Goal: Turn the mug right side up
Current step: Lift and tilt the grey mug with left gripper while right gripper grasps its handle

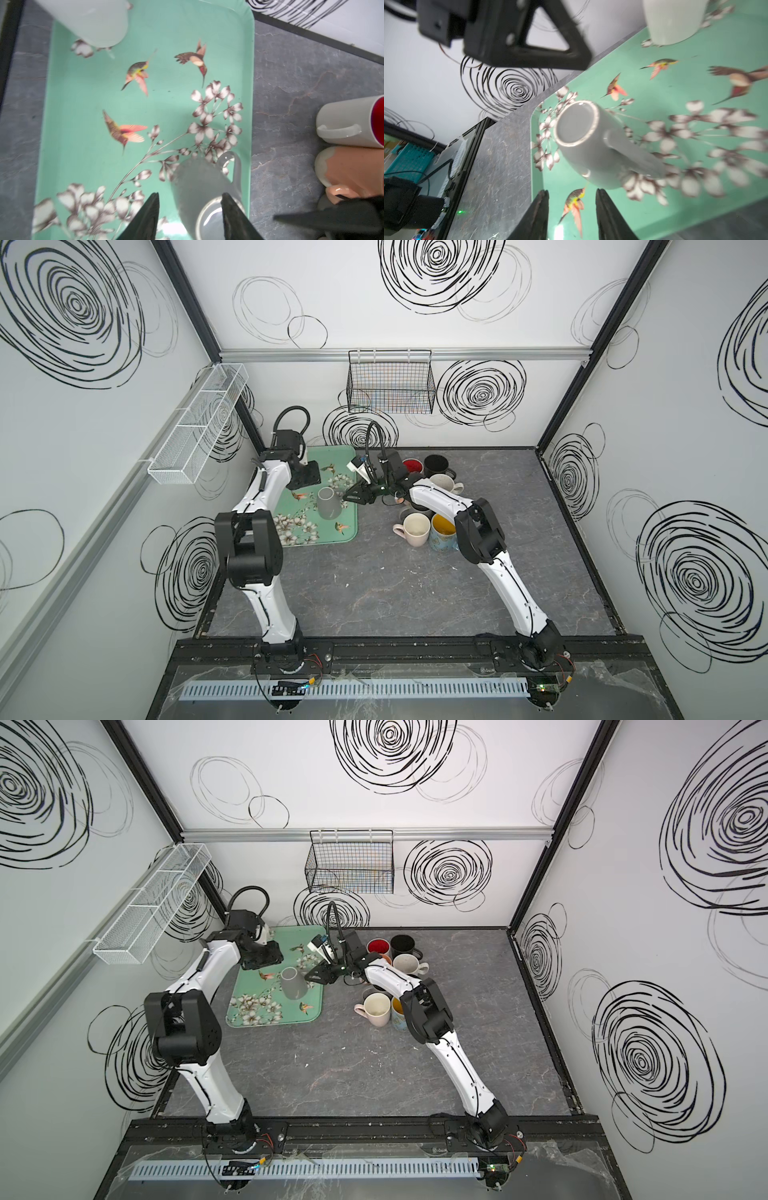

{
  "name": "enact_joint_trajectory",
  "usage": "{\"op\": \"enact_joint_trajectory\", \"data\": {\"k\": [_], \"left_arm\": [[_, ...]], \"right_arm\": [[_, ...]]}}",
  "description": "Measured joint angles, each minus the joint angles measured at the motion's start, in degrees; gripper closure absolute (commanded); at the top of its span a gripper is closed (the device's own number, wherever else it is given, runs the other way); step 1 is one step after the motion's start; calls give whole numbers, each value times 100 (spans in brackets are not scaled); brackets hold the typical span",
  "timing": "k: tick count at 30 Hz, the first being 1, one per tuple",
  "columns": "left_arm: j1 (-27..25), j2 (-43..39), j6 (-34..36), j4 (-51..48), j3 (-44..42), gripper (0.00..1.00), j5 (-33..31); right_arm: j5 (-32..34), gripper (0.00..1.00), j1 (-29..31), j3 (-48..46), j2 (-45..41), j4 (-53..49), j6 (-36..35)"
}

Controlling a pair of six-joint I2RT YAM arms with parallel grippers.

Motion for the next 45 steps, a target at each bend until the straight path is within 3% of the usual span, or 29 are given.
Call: {"op": "enact_joint_trajectory", "data": {"k": [9,19,29,36,41,45], "left_arm": [[66,-1266,-326,905,-2090,50,212],[-22,-2159,-734,1792,-3362,42,603],[-66,-2190,-876,2288,-3742,41,907],[24,-2124,-903,2520,-3851,41,933],[251,-2122,-940,2688,-3960,41,929],[365,-2133,-973,2787,-4028,40,938]], "right_arm": [[997,58,-63,968,479,90,765],[1589,57,251,1547,1287,658,1209],[1296,74,319,1657,1600,938,1556],[876,77,415,1443,1473,704,1123],[892,75,713,918,1158,304,682],[1102,64,835,721,898,-96,376]]}}
